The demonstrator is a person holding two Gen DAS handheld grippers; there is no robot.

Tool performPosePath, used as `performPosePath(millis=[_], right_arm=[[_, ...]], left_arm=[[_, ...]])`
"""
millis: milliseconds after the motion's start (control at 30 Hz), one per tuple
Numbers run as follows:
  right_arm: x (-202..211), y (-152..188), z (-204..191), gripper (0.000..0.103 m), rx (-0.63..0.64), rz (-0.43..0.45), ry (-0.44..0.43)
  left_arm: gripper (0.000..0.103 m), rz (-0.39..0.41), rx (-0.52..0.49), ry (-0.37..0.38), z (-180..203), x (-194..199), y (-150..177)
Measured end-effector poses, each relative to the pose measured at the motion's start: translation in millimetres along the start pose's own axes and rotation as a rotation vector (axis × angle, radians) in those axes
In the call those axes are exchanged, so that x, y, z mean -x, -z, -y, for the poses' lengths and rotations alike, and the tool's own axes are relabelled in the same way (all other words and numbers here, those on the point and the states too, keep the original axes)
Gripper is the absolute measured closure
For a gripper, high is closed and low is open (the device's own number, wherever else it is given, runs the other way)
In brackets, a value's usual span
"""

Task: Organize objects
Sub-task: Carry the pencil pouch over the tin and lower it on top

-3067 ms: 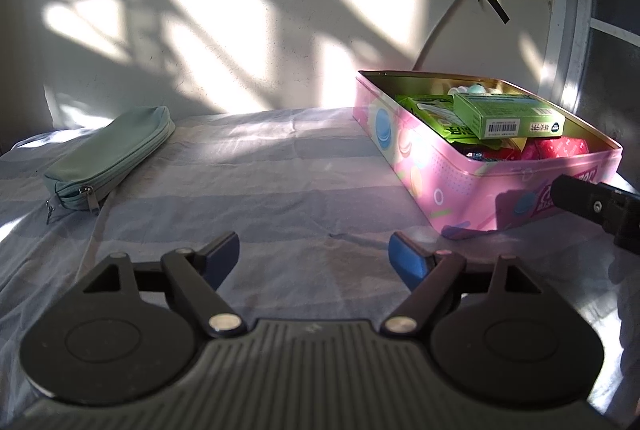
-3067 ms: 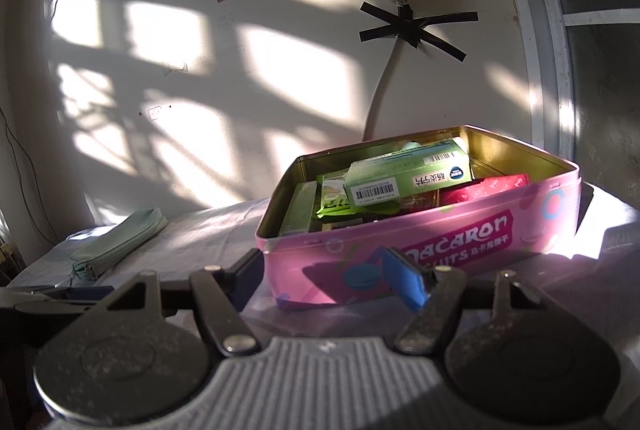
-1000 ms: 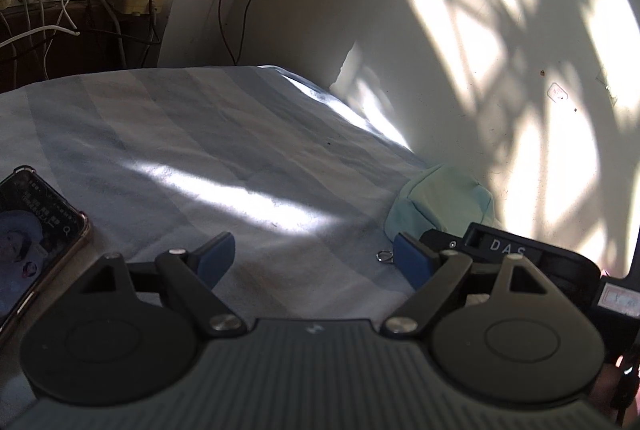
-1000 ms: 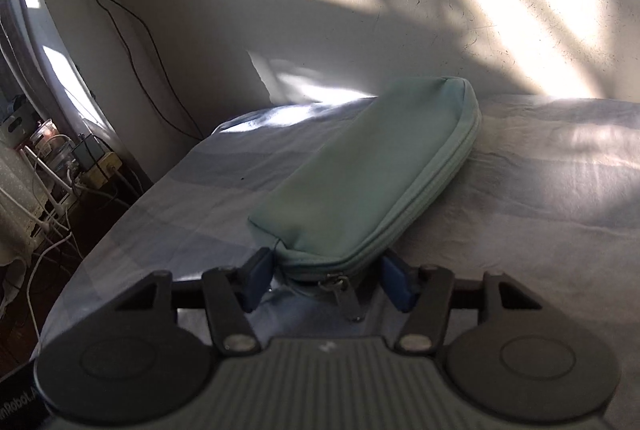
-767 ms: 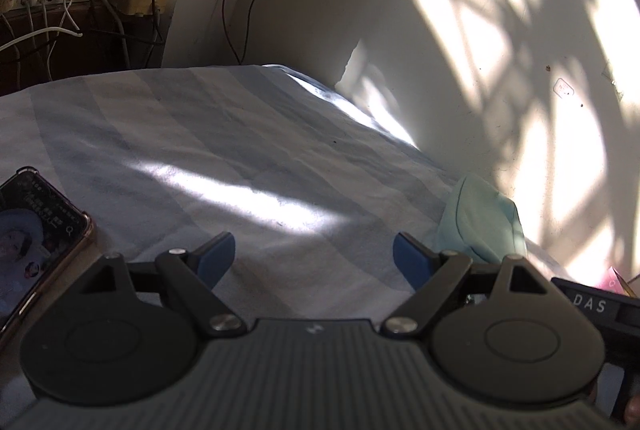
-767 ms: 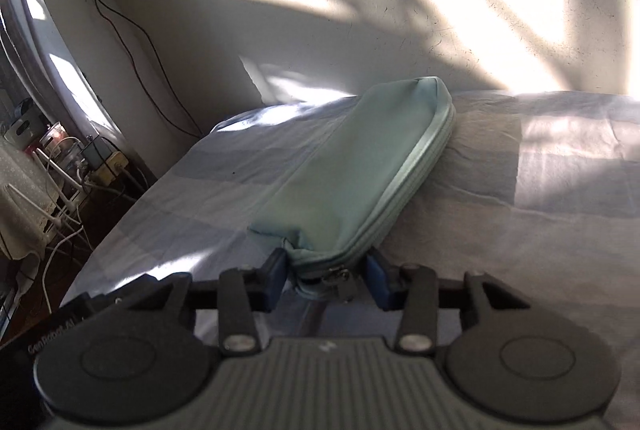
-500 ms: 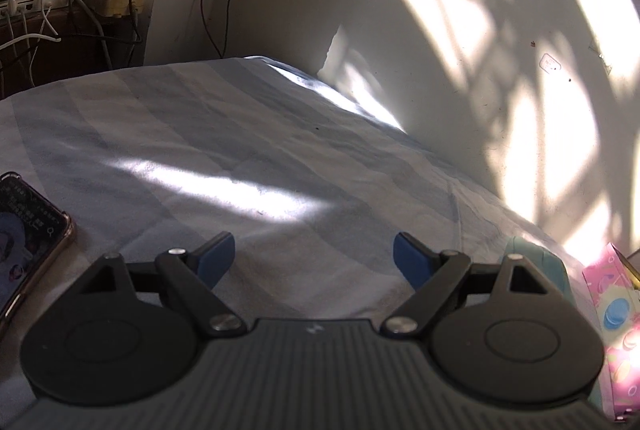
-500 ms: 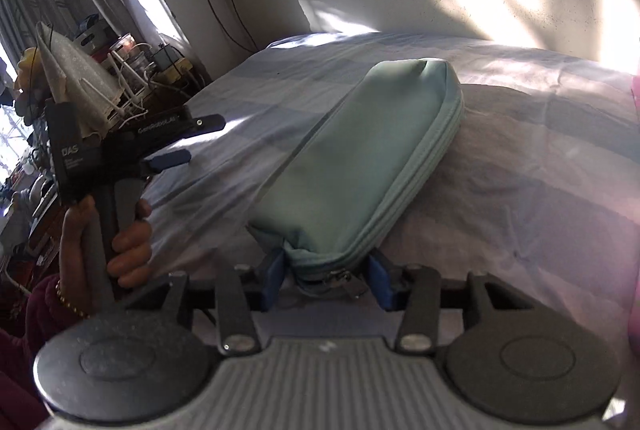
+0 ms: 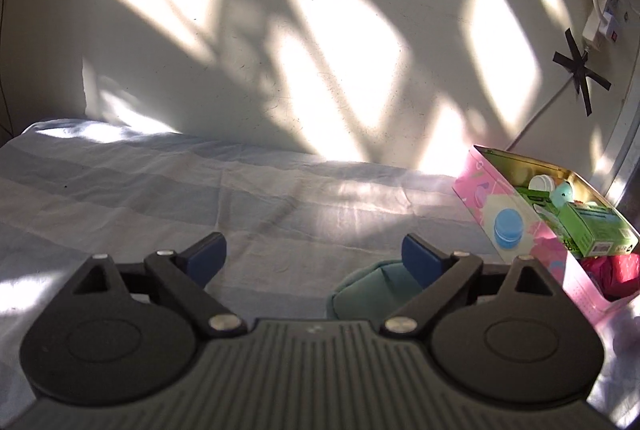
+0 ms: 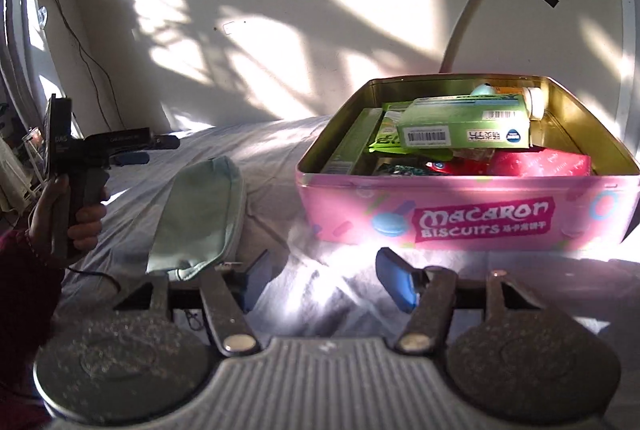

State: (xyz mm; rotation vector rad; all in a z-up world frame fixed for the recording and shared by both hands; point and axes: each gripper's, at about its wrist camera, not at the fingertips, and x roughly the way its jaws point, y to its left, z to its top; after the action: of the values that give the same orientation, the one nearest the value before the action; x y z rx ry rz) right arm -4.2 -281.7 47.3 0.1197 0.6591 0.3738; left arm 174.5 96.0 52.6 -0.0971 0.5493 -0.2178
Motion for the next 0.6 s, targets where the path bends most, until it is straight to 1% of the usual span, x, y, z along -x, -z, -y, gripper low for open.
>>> performPosePath(millis=[67, 100, 133, 167, 200, 267, 333, 367, 400, 433, 467, 533, 600], right_arm=[[-18.1, 8.1, -30.5, 0.024, 0.048, -0.013, -0.033], [-27.9, 11.9, -46.2, 0.013, 0.07, -0.012, -0.038], [-34.8, 14.3, -57.1, 0.006, 0.093, -0.011, -0.04], [-43.6, 18.5, -77.1, 0.005, 0.147, -0.007, -0.049], [-51.7, 21.3, -90.3, 0.005, 0.193, -0.011, -0.06], [-66.8, 25.2, -113.2, 0.004, 0.267, -0.023, -0.061], [-82.6, 25.5, -124.2, 0.003, 0.308, -0.031, -0.024], [-91.0, 26.1, -126.1, 0.007, 0.316, -0.035, 0.022], [-96.8, 25.9, -123.8, 0.01, 0.309, -0.048, 0.046], [-96.1, 25.6, -118.7, 0.013, 0.286, -0.055, 0.02], [-90.8, 26.2, -111.2, 0.016, 0.261, -0.057, -0.008], [-79.0, 29.0, -99.6, 0.018, 0.252, -0.06, -0.034], [-59.2, 38.1, -78.7, 0.019, 0.225, -0.055, -0.048]], left_arm=[[0.007, -0.044, -0.036, 0.033, 0.5, -20.2, -3.7], [0.008, -0.089, -0.036, 0.077, -1.7, -31.9, -3.2], [0.008, -0.115, -0.028, 0.103, -3.4, -37.9, -2.2], [0.009, -0.142, -0.019, 0.126, -4.2, -43.3, 0.5], [0.012, -0.163, -0.017, 0.138, -3.7, -46.8, 5.0], [0.017, -0.174, -0.015, 0.166, -3.3, -45.8, 12.0], [0.039, -0.204, -0.012, 0.212, 1.8, -41.4, 20.5], [0.039, -0.204, -0.015, 0.22, 4.3, -38.1, 23.5], [0.039, -0.18, -0.044, 0.19, 11.0, -31.1, 26.8], [0.041, -0.174, -0.067, 0.171, 15.5, -25.5, 29.2], [0.042, -0.175, -0.072, 0.171, 17.8, -20.5, 31.4], [0.043, -0.199, -0.057, 0.195, 20.2, -10.7, 37.0], [0.044, -0.221, -0.039, 0.232, 24.4, 3.0, 46.7]])
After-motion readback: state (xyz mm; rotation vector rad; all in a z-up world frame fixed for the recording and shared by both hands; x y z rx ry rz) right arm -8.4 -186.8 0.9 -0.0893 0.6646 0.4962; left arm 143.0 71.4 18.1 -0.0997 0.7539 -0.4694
